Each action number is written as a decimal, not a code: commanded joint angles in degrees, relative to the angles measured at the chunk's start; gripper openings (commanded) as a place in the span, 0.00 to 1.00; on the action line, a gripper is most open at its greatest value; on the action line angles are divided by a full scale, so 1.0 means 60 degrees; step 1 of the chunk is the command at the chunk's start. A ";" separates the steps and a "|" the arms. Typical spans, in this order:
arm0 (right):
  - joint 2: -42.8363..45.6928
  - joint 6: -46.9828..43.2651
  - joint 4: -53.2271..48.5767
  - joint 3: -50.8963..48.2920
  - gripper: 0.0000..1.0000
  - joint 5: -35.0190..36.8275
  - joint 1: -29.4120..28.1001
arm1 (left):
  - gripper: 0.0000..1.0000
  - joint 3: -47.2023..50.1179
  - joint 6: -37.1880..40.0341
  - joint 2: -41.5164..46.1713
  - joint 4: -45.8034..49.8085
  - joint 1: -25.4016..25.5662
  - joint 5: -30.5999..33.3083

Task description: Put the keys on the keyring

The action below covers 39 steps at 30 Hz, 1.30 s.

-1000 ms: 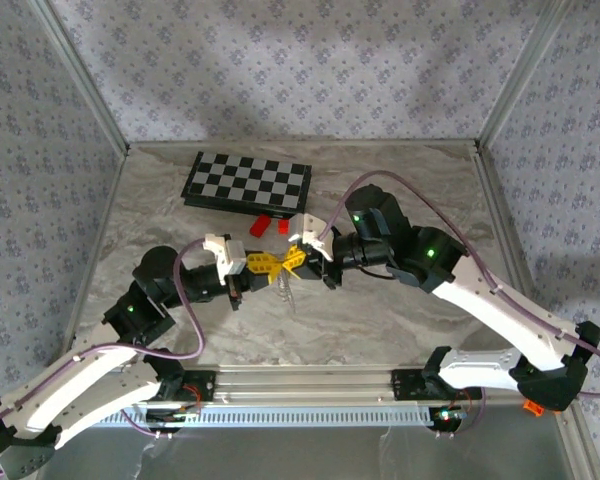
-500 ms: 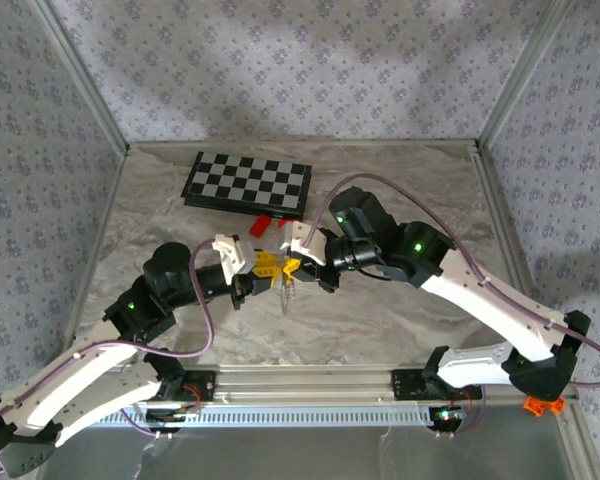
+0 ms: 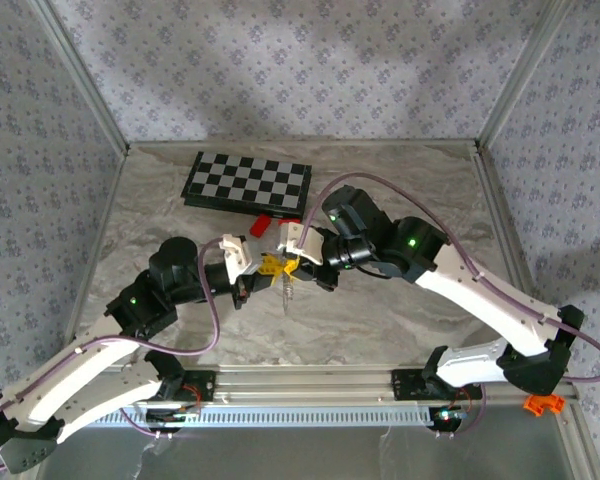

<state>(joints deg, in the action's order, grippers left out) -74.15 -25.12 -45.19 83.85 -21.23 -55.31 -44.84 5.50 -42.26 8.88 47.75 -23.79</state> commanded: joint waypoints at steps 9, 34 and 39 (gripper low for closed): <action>0.0675 0.0690 0.1333 -0.0450 0.12 -0.0958 0.0011 | 0.00 -0.0089 -0.0901 0.0743 -0.1840 0.0014 -0.0654; 0.1431 0.1146 0.2833 -0.1507 0.06 -0.2243 0.0634 | 0.00 0.0424 -0.1588 0.1067 -0.3234 0.0013 -0.1114; 0.1317 0.1214 0.2801 -0.1477 0.00 -0.2505 0.0627 | 0.00 0.0478 -0.1775 0.1074 -0.3548 0.0023 -0.1180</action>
<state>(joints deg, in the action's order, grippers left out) -66.37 -18.63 -29.04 75.40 -34.11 -51.70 -41.78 -3.70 -36.73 -6.98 47.75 -29.17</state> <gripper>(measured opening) 0.051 0.045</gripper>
